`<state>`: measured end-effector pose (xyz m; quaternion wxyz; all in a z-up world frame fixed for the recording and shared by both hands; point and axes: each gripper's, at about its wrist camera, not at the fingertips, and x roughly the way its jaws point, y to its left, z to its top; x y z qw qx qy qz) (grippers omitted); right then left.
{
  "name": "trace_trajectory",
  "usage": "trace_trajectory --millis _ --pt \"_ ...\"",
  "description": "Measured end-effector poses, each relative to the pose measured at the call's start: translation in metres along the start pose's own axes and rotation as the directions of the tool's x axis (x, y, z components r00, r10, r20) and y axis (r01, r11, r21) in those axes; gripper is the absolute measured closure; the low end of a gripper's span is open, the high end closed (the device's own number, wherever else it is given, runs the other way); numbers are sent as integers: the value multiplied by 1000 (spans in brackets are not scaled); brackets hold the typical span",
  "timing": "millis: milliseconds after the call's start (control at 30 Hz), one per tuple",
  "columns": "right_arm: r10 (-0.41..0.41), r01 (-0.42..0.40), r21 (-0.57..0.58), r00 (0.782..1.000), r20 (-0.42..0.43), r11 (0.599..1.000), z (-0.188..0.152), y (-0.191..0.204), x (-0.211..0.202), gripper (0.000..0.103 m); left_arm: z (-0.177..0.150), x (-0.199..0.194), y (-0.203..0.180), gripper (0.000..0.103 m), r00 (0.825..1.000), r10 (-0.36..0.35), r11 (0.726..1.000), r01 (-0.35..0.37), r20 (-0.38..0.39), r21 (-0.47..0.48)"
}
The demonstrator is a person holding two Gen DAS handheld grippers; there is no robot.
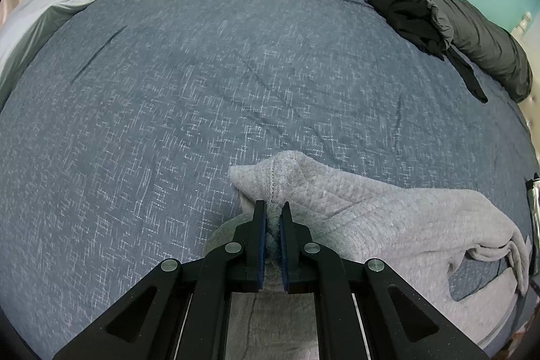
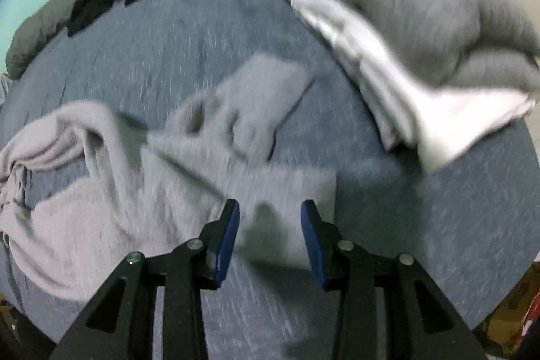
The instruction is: Fold clothes
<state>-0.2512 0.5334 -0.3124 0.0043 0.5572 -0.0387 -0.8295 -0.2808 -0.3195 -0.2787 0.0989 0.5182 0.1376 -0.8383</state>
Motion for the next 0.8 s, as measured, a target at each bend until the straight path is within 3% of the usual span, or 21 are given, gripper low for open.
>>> trace_trajectory --millis 100,367,500,600,800 --pt "-2 4 -92 1000 28 996 14 10 6 49 -1 2 0 96 1000 4 1000 -4 -5 3" --pt "-37 22 -267 998 -51 964 22 29 49 49 -1 3 2 96 1000 12 1000 -12 -7 11" --pt "-44 31 -288 998 -40 957 18 30 48 79 -2 2 2 96 1000 17 1000 -17 5 10" --pt "-70 68 -298 998 4 952 17 32 37 91 -1 0 2 96 1000 27 1000 -27 12 12" --pt "-144 206 -320 967 208 925 41 41 -17 93 3 -10 7 96 998 31 1000 -31 46 -3"
